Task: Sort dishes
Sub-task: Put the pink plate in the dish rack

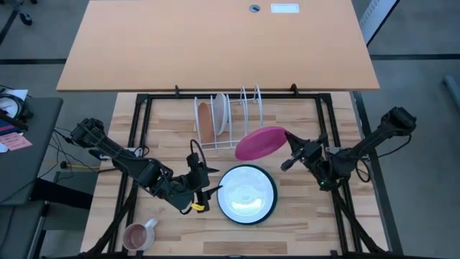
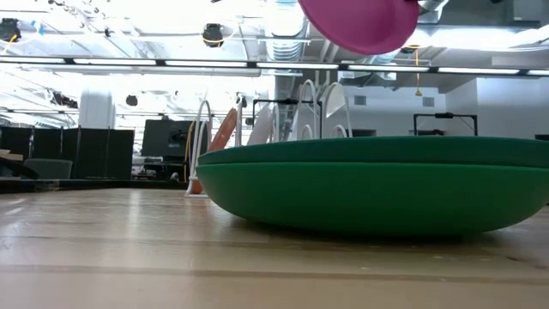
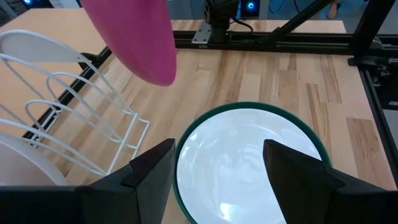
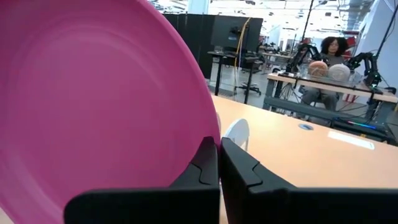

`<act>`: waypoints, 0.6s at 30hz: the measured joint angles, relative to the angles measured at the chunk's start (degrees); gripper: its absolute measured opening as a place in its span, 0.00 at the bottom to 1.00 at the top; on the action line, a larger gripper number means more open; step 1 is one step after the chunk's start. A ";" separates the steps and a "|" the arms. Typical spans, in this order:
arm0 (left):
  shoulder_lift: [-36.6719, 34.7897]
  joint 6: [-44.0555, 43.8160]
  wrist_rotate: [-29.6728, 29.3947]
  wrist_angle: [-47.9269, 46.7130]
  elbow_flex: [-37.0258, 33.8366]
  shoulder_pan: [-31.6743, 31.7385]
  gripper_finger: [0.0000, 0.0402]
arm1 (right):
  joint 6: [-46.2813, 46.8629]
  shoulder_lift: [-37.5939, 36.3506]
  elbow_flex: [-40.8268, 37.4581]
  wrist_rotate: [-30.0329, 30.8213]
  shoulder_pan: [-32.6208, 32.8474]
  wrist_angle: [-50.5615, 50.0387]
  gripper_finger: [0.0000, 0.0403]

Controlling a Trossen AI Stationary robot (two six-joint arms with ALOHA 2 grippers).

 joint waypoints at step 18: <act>0.00 0.11 0.00 -0.17 0.00 0.02 0.59 | -6.56 0.00 0.00 -47.92 1.36 17.11 0.00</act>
